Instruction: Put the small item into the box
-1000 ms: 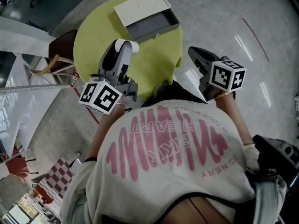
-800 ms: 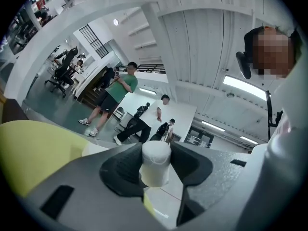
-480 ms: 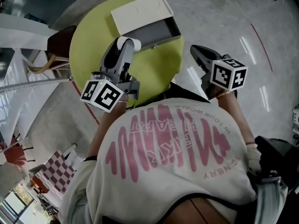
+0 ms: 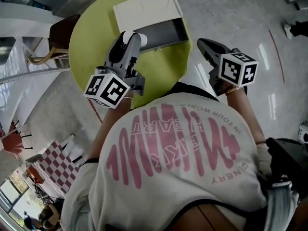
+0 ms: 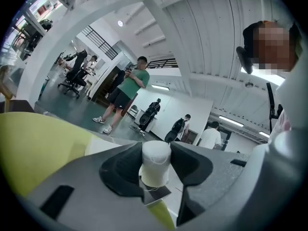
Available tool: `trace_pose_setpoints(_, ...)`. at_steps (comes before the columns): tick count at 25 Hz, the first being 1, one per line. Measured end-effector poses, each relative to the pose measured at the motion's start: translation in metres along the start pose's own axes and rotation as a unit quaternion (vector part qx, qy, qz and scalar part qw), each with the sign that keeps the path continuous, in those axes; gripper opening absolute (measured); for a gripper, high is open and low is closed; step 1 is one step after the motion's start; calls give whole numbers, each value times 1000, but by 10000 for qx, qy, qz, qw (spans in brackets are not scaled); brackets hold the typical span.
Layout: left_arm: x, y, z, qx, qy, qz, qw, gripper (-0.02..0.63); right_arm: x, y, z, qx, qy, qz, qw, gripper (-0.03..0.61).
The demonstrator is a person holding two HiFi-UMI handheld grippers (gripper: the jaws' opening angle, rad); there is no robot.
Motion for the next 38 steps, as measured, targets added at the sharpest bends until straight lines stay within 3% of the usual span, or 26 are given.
trace_pose_setpoints(15, -47, -26, 33, 411, -648, 658, 9949, 184, -2, 45, 34, 244, -244, 118, 9993, 6)
trace_pose_setpoints(26, -64, -26, 45, 220, -1302, 1198, 9840, 184, -8, 56, 34, 147, -255, 267, 9992, 6)
trace_pose_setpoints(38, -80, -28, 56, -163, -2289, 2099, 9504, 184, -11, 62, 38, 102, -306, 334, 9989, 6)
Point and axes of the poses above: the fingertips, and each gripper's own axes: z forward along the fingers, y to its right, x out of its top, the point moved 8 cm from there along -z, backward along the fingers, and after that the axes turned 9 degrees about y, right-handed, at the moved point
